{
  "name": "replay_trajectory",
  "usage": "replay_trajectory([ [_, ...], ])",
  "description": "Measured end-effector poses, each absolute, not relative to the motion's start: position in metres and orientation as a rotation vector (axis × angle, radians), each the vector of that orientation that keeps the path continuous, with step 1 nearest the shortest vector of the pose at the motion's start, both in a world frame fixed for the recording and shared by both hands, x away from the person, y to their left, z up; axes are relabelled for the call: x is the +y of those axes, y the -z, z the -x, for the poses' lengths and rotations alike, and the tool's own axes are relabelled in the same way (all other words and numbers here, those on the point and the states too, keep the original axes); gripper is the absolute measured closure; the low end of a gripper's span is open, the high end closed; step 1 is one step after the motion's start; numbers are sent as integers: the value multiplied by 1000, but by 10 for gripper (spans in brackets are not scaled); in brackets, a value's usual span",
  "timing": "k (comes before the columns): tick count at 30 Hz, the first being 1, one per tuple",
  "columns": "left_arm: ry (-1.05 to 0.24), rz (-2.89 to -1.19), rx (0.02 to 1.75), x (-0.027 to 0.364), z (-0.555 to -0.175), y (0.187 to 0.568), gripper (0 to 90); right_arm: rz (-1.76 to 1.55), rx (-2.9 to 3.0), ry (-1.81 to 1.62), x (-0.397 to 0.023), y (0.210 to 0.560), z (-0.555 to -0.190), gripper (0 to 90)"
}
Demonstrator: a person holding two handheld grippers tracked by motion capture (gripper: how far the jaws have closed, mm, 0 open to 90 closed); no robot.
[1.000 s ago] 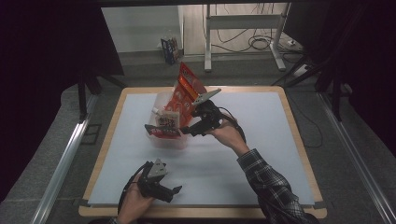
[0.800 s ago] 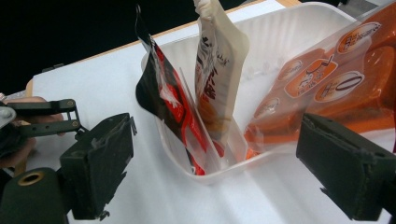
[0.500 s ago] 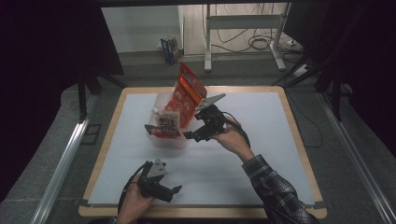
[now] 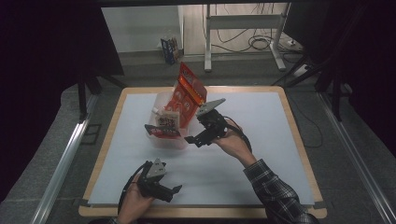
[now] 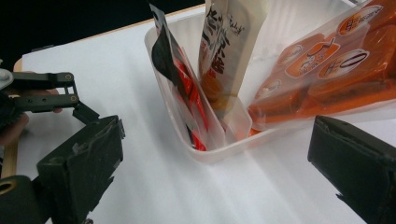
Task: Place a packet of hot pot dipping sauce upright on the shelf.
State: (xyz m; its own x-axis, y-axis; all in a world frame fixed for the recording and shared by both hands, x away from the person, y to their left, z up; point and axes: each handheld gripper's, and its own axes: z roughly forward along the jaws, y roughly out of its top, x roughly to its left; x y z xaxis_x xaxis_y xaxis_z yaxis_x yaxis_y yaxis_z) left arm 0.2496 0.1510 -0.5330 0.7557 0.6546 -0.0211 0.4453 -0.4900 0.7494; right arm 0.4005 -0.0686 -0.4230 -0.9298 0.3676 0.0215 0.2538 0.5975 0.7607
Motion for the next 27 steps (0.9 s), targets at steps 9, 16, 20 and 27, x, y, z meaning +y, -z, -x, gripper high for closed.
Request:
replay_trajectory([
  [9,-344,-2176,813,150,-250,533,0,-531,2662,-1250,-75,427,-393,13],
  [16,-347,-2181,809,150,-249,534,0,-550,2642,-1285,-79,432,-386,1],
  [20,-350,-2184,807,149,-249,534,0,-542,2630,-1299,-82,434,-382,0],
  [27,-353,-2191,797,149,-249,534,0,-529,2623,-1288,-84,436,-377,0],
])
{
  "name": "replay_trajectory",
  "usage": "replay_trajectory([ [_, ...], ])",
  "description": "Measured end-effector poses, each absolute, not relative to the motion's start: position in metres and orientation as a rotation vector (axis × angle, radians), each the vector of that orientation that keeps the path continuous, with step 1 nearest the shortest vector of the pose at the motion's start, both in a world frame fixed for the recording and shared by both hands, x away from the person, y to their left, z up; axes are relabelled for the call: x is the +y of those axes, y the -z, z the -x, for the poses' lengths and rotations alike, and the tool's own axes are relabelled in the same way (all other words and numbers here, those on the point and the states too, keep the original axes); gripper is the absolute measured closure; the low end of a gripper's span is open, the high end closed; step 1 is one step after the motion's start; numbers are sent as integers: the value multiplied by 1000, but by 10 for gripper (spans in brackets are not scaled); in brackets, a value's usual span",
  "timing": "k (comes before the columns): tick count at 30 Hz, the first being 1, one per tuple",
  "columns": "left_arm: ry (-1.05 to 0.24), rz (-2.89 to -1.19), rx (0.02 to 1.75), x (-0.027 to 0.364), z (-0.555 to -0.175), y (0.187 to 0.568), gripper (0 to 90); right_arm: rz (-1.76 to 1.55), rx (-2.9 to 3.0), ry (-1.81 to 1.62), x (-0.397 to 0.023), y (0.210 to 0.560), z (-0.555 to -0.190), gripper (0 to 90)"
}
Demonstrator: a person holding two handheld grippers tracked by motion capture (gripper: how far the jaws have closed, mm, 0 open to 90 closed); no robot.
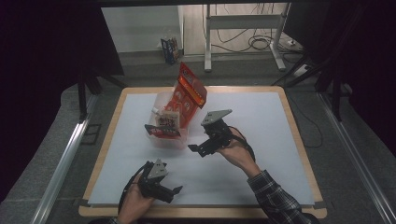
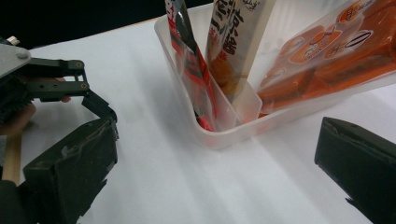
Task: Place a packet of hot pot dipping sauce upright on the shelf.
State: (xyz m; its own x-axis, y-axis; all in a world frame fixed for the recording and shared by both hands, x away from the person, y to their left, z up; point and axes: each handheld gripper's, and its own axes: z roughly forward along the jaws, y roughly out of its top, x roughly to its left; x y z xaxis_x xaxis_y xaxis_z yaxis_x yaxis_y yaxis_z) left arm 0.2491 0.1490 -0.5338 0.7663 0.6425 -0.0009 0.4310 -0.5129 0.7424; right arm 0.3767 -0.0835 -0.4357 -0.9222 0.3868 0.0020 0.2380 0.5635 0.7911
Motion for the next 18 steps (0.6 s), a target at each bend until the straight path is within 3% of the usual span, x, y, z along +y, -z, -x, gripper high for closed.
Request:
replay_trajectory([
  [18,-355,-2181,779,150,-248,533,4,-515,2612,-1291,-89,441,-361,0],
])
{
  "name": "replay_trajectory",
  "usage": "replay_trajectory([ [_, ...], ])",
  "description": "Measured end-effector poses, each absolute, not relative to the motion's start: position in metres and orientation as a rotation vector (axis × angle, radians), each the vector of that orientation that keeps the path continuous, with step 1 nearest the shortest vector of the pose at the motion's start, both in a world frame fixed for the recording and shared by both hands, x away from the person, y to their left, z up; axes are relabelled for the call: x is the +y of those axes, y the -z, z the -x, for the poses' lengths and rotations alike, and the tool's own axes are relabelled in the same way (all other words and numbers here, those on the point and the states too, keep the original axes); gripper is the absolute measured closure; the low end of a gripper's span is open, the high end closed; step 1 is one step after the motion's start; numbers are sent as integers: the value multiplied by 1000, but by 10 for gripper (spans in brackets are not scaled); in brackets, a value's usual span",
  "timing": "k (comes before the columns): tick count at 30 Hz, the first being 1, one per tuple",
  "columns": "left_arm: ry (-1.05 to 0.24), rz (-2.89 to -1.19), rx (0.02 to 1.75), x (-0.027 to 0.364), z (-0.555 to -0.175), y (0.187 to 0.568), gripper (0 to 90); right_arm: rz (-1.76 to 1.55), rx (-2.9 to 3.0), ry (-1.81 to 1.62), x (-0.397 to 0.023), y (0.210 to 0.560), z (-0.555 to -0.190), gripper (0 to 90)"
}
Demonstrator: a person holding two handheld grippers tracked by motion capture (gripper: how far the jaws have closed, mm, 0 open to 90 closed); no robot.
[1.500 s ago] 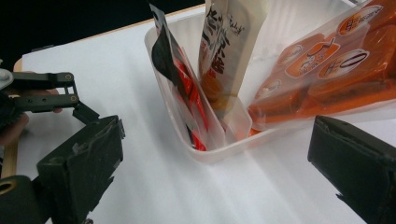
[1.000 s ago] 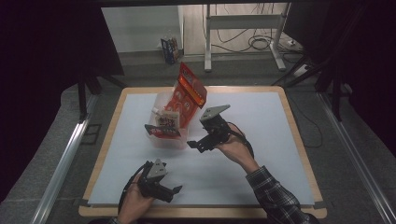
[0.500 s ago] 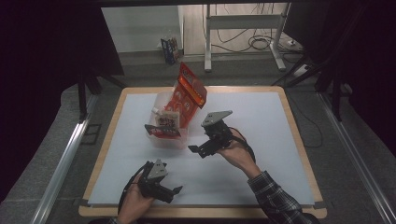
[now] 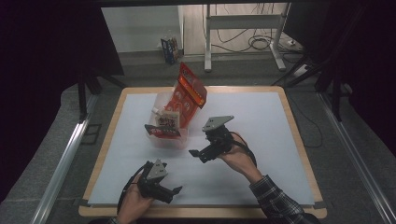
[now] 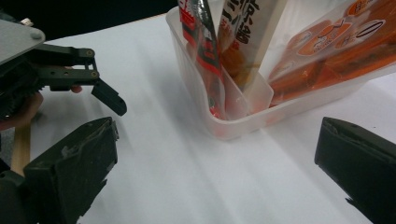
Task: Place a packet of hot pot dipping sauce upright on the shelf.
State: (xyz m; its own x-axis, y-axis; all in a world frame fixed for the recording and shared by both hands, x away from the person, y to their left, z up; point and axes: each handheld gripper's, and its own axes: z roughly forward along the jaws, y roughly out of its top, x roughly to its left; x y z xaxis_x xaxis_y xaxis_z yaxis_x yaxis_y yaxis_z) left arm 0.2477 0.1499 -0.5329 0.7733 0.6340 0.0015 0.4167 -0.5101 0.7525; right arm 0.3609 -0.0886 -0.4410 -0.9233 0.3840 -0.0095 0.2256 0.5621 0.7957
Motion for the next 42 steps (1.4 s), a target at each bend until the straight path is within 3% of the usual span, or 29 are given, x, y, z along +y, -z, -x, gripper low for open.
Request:
replay_trajectory([
  [42,-423,-2160,837,155,-242,522,0,-538,2571,-1262,-123,441,-332,0],
])
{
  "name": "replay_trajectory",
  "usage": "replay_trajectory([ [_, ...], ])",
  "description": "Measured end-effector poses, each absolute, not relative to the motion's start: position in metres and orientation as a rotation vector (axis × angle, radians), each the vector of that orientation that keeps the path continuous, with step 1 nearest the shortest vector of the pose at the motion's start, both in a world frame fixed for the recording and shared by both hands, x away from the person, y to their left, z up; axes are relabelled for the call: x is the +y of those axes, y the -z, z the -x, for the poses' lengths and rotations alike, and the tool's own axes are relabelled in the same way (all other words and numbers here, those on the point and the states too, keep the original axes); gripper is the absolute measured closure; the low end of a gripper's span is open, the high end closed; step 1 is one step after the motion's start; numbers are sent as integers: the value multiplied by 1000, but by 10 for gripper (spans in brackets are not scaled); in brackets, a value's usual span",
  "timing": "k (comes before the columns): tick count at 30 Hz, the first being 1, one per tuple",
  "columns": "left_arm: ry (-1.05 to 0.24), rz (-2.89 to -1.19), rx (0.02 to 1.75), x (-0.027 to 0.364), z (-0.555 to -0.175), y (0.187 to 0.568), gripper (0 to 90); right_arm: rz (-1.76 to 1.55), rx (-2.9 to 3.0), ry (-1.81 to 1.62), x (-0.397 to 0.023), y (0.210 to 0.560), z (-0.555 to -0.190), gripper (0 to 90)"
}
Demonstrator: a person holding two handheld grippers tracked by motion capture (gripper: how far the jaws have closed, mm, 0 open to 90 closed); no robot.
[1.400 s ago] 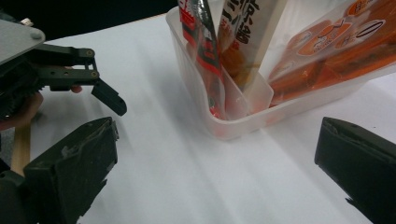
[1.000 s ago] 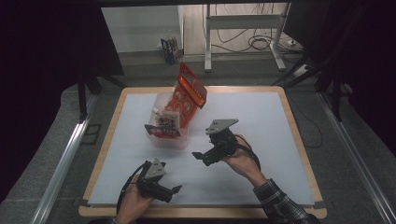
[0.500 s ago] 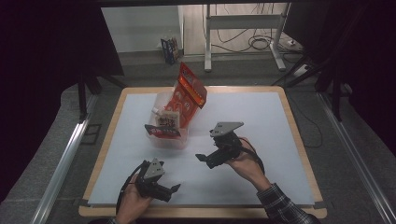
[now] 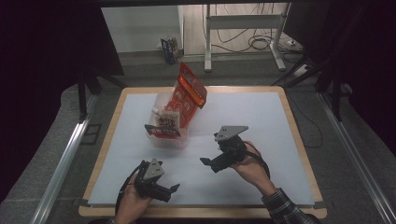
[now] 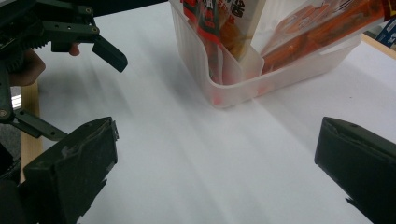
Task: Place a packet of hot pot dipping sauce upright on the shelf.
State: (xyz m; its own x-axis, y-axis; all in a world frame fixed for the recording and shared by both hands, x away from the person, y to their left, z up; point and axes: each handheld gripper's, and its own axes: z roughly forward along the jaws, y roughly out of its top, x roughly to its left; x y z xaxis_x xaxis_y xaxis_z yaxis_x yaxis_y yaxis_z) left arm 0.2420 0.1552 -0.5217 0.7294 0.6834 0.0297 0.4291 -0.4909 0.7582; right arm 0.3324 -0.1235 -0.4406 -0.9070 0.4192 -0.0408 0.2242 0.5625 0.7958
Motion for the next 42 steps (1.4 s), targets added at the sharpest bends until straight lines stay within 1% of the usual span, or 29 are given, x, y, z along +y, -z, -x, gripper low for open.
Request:
replay_trajectory([
  [18,-495,-2118,891,171,-231,517,0,-556,2537,-1267,-140,437,-317,0],
  [42,-526,-2116,911,176,-223,517,0,-603,2478,-1278,-168,439,-301,0],
])
